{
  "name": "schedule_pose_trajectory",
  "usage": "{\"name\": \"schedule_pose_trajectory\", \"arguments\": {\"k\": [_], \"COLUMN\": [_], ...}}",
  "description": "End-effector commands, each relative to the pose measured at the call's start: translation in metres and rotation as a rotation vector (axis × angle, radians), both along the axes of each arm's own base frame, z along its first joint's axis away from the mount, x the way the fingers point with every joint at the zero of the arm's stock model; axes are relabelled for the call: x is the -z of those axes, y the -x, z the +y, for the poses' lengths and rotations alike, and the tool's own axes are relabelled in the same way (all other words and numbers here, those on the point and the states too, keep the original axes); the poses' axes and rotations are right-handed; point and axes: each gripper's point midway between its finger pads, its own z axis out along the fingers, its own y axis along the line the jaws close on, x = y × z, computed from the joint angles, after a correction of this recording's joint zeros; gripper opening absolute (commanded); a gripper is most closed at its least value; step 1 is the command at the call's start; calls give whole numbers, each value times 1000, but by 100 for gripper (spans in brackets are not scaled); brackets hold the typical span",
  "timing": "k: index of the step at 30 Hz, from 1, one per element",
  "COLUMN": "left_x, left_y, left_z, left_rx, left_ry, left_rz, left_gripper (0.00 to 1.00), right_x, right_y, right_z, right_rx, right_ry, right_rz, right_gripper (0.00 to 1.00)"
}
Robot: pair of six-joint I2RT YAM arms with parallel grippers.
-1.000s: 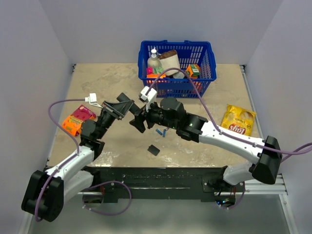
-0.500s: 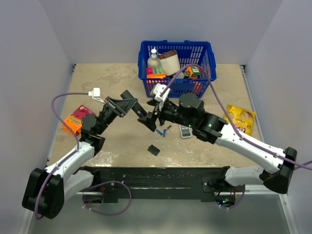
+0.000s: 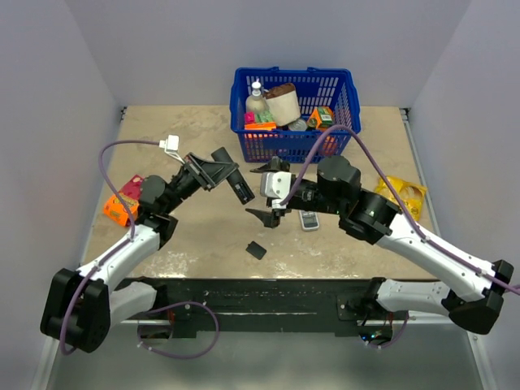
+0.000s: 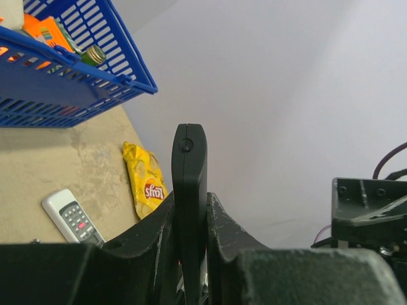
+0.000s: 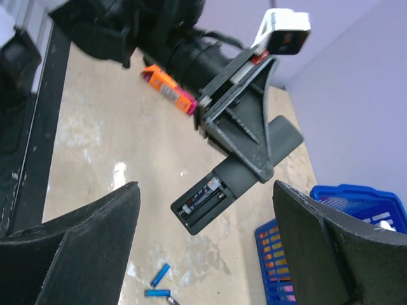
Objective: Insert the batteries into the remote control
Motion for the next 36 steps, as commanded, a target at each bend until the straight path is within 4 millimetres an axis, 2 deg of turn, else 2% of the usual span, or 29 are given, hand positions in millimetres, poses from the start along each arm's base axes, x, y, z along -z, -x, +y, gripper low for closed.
{"name": "schedule_pose_trajectory", "arguments": {"k": [1, 3, 5, 12, 14, 15, 20, 36], "left_x": [-25, -26, -23, -24, -24, -25, -30, -37], "left_y": [12, 14, 13, 18, 19, 19, 22, 27], "left_z": [-10, -13, -15, -20, -22, -22, -23, -23], "left_rx": [102, 127, 142, 197, 209, 210, 230, 238], "left_ry": [16, 0, -16, -36, -43, -41, -49, -89], "left_rz": [-52, -57, -42, -46, -48, -49, -65, -95], "left_gripper": [0, 0, 0, 0, 0, 0, 0, 0], "right_x": [7, 6, 6, 8, 10, 9, 11, 20], "right_y": [3, 2, -2, 1, 1, 0, 2, -9], "right_z": [3, 3, 6, 15, 18, 20, 24, 32], "right_rx": [-117, -131, -137, -197, -213, -217, -238, -216], "right_ry": [62, 65, 67, 71, 69, 65, 62, 58], "right_rz": [-51, -54, -50, -49, -44, -42, -19, -8], "right_gripper": [83, 77, 66, 63, 59, 53, 42, 39]}}
